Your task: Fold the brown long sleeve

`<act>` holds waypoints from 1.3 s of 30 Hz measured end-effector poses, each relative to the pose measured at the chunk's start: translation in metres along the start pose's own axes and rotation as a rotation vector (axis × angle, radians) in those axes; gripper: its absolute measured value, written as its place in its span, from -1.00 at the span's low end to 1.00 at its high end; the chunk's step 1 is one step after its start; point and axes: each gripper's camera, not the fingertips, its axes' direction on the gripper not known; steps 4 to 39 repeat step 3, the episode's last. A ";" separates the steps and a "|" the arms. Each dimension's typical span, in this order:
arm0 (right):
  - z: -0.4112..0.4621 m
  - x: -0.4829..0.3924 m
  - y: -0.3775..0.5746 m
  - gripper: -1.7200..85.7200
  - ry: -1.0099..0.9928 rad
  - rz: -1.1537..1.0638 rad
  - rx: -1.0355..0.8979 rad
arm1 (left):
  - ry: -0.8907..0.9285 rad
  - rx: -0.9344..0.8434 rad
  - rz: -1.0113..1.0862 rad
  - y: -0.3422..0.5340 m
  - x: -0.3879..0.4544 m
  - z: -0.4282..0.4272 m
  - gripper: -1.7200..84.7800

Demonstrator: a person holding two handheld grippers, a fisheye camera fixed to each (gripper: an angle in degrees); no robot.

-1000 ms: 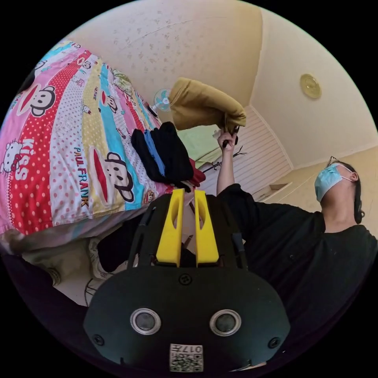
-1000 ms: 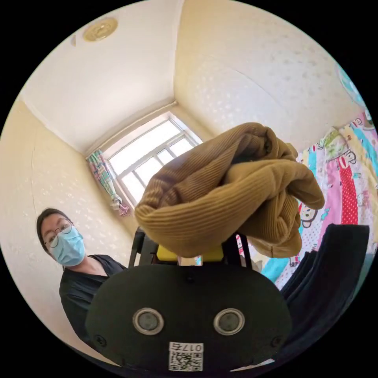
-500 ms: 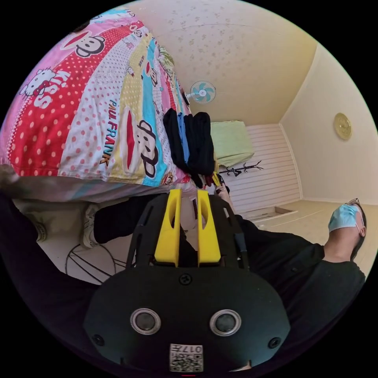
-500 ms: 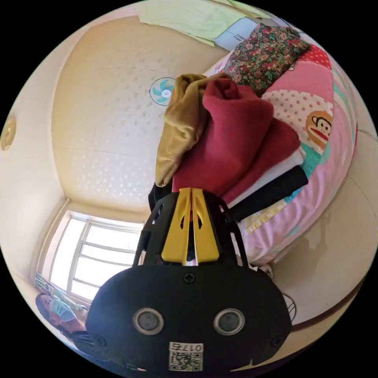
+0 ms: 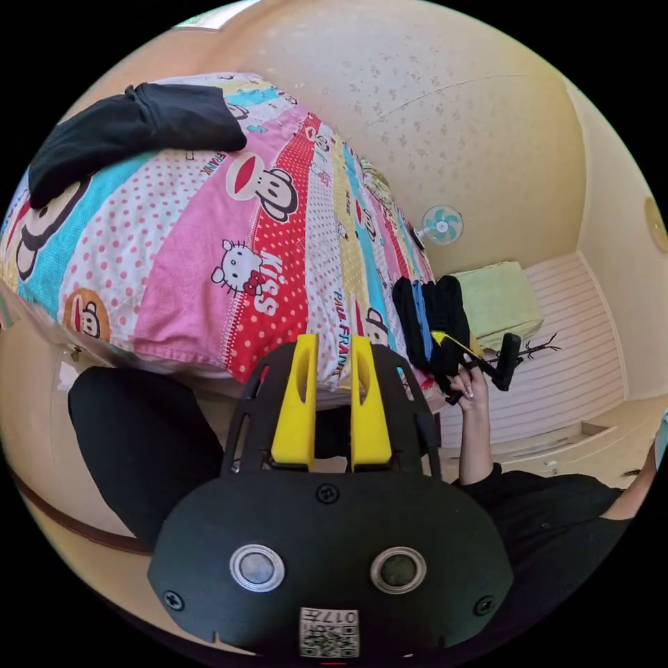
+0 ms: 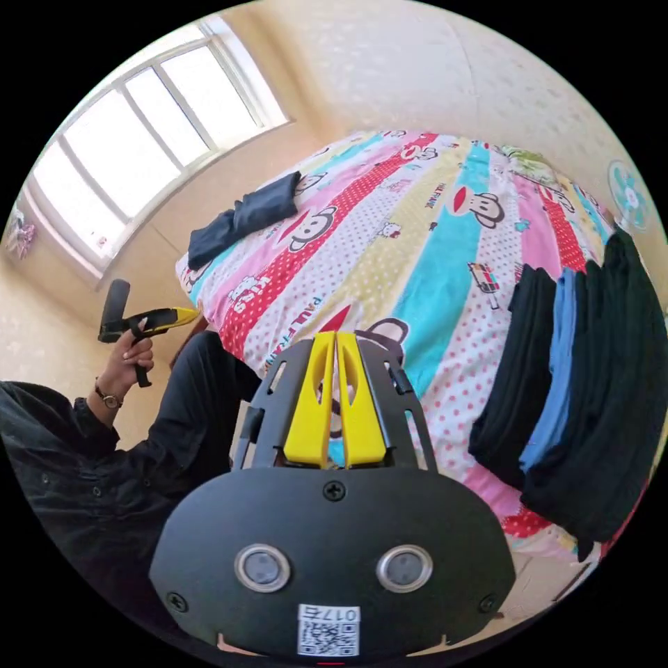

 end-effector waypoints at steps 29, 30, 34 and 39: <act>0.105 -0.061 -0.048 -0.95 0.006 -0.108 -0.164 | -0.019 0.050 -0.018 -0.015 -0.005 -0.008 -0.77; 0.105 -0.061 -0.048 -0.95 0.006 -0.108 -0.164 | -0.019 0.050 -0.018 -0.015 -0.005 -0.008 -0.77; 0.105 -0.061 -0.048 -0.95 0.006 -0.108 -0.164 | -0.019 0.050 -0.018 -0.015 -0.005 -0.008 -0.77; 0.105 -0.061 -0.048 -0.95 0.006 -0.108 -0.164 | -0.019 0.050 -0.018 -0.015 -0.005 -0.008 -0.77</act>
